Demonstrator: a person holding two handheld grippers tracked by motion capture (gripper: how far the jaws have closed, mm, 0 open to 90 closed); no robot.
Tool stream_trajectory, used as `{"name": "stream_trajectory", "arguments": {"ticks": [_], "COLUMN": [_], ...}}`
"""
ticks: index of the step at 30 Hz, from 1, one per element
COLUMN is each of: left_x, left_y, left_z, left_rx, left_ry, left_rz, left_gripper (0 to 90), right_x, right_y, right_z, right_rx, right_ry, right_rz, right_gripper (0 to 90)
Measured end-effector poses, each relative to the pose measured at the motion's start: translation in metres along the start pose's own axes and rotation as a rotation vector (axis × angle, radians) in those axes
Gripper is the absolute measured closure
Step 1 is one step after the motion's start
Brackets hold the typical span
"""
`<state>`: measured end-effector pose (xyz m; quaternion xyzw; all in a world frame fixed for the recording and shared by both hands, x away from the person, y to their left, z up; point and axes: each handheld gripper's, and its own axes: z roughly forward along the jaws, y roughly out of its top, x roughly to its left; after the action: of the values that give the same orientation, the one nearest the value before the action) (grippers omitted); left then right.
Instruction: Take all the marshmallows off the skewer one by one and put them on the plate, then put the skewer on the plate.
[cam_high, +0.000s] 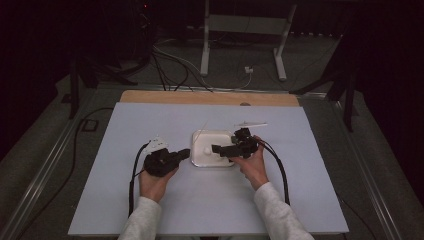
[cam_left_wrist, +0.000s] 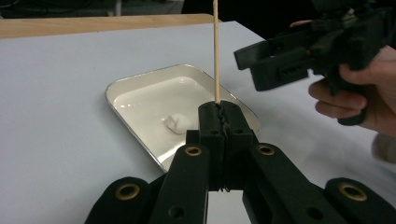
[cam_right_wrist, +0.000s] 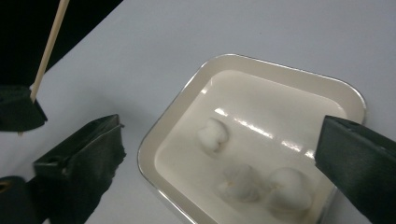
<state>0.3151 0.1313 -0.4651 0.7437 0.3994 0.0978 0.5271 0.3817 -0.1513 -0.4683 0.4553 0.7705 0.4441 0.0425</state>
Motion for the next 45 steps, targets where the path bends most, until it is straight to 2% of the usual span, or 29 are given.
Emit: {"name": "stream_trajectory", "arguments": {"ticks": [4,11,17,22,27,35,40,45], "left_x": [0.0,0.001,-0.001,-0.002,-0.001,-0.001,-0.002,-0.003], "left_y": [0.002,0.004,0.005,0.004,0.004,0.001,-0.001,-0.004], "left_z": [0.005,0.012,0.022,0.032,0.04,0.052,0.059,0.065], "left_rx": [-0.004,-0.009,-0.005,0.005,0.011,0.023,0.036,0.053], "left_ry": [0.014,0.035,0.062,0.076,0.098,0.136,0.162,0.171], "left_rz": [-0.015,-0.046,-0.058,-0.066,-0.077,-0.108,-0.123,-0.128], "left_gripper": [90.0,90.0,90.0,90.0,90.0,90.0,90.0,90.0], "right_x": [0.003,0.009,0.011,0.007,0.002,0.007,0.005,0.005], "right_y": [-0.001,-0.002,-0.006,-0.012,-0.015,-0.017,-0.022,-0.025], "right_z": [-0.006,-0.018,-0.029,-0.038,-0.046,-0.053,-0.057,-0.058], "right_rx": [-0.018,-0.043,-0.071,-0.106,-0.108,-0.109,-0.117,-0.11], "right_ry": [-0.003,0.022,0.018,0.026,0.017,0.024,0.028,0.024], "right_rz": [-0.024,-0.06,-0.094,-0.097,-0.092,-0.12,-0.112,-0.117], "right_gripper": [0.0,0.0,0.0,0.0,0.0,0.0,0.0,0.0]}}
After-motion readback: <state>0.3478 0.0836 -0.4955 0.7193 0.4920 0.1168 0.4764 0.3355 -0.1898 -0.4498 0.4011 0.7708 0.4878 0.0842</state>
